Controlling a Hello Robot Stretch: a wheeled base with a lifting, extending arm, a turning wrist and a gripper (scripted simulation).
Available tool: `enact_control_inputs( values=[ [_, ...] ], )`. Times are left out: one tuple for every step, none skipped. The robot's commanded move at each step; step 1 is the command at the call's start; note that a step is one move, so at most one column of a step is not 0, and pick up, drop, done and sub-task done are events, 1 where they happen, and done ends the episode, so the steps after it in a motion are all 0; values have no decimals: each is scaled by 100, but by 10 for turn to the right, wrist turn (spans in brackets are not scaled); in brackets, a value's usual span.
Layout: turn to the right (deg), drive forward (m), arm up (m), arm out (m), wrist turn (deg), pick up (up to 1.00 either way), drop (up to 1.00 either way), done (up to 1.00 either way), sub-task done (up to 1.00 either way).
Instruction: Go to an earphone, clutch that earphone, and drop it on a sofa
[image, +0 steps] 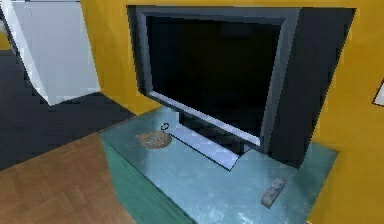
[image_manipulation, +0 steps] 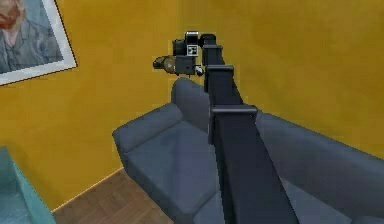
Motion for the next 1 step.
enact_control_inputs(
  values=[
    [0, 0, 0, 0, 240, 0, 0, 0, 0]
  ],
)
